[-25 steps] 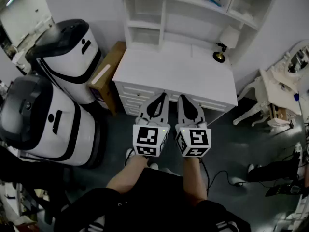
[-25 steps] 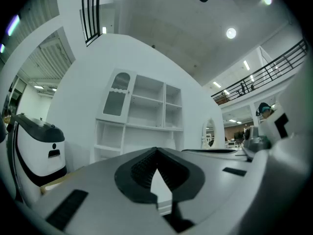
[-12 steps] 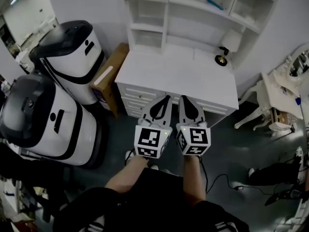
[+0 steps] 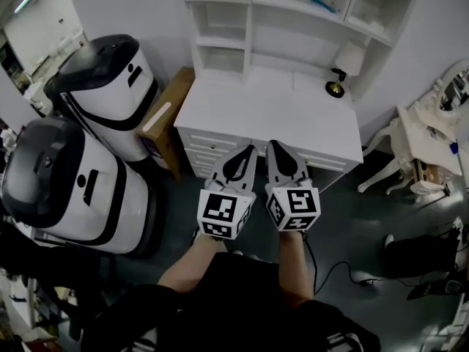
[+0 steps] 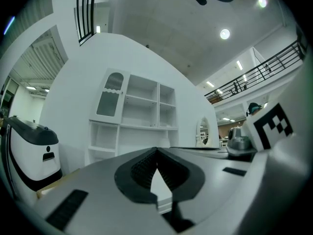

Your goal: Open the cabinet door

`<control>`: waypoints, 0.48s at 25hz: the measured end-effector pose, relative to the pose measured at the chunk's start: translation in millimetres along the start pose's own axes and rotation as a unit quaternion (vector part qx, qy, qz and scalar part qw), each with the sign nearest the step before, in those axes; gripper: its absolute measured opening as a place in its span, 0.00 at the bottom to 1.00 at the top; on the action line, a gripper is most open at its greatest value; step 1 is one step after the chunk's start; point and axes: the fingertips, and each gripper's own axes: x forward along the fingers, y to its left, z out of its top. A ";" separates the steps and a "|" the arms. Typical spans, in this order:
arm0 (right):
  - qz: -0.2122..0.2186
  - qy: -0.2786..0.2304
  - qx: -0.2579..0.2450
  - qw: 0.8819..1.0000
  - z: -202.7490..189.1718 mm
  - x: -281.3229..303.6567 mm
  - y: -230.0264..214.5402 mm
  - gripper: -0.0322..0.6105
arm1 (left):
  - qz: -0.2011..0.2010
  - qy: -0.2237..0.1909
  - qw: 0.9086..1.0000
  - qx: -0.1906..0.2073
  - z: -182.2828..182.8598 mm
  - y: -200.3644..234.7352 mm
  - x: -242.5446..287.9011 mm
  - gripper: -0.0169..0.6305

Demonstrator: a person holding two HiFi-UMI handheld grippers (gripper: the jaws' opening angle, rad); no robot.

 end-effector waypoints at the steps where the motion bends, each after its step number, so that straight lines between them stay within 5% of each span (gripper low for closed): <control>1: 0.000 -0.002 0.000 1.000 0.8 0.8 -0.4 0.08 | 0.002 0.000 1.000 -0.001 -0.9 1.5 0.0 0.05; 12: 0.024 0.009 0.006 1.000 -10.1 7.6 13.0 0.08 | 0.028 0.024 0.999 -0.006 -18.3 14.3 -13.0 0.05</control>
